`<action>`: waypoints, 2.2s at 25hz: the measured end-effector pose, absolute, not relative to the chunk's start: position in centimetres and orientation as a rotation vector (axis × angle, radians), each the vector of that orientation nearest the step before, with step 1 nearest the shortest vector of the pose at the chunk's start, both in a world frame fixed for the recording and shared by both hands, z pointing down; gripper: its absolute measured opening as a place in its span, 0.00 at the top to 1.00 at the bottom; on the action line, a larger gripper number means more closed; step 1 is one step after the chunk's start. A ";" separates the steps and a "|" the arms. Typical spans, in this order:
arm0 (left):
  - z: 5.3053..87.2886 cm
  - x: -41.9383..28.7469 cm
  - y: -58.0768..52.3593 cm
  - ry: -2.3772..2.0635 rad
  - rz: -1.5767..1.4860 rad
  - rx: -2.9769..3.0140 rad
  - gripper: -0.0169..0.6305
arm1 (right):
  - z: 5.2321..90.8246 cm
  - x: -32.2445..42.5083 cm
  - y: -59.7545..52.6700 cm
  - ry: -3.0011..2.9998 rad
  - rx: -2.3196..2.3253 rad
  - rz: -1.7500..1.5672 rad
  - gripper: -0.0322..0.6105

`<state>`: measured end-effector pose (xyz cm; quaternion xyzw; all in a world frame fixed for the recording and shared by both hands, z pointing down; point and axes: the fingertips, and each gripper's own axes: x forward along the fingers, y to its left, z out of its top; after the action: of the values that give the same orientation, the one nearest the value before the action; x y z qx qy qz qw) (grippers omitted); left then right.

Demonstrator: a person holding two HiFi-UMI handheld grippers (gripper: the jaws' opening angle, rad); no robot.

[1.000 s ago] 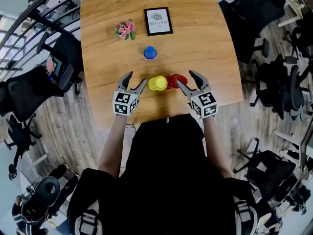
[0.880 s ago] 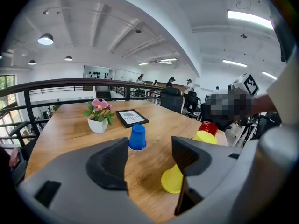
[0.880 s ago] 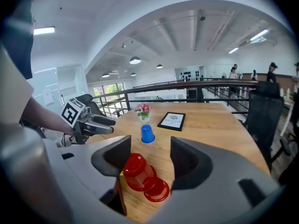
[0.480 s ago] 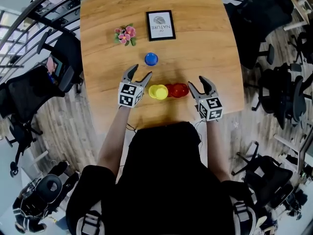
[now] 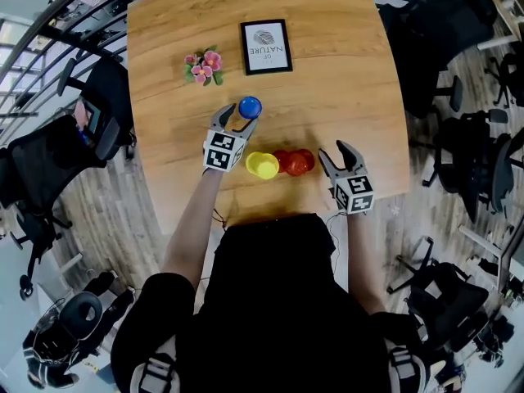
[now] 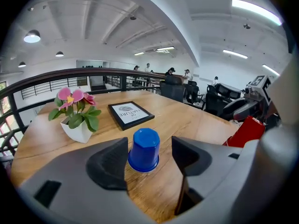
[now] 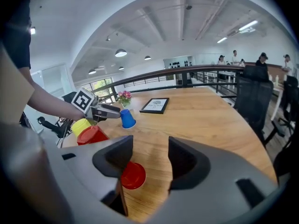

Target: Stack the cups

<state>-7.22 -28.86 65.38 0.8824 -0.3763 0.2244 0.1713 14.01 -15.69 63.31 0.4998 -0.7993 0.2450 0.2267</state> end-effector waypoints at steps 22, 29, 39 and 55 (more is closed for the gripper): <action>66.4 -6.4 -30.0 -1.065 0.671 2.514 0.62 | 64.1 15.7 -14.6 -2.177 1.388 0.688 0.57; 63.4 -6.2 -28.7 -1.012 0.599 2.540 0.62 | 63.2 15.8 -13.7 -2.177 1.428 0.679 0.58; 58.0 -5.7 -24.7 -0.947 0.559 2.641 0.62 | 62.6 15.6 -12.7 -2.191 1.444 0.653 0.58; 50.3 -2.8 -18.6 -0.742 0.599 2.736 0.62 | 61.8 15.0 -11.0 -2.208 1.475 0.627 0.58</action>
<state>-2.76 -18.63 50.31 0.9373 -0.2541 0.2051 0.1217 15.01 -10.98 61.80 0.5291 -0.7922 0.2248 0.2050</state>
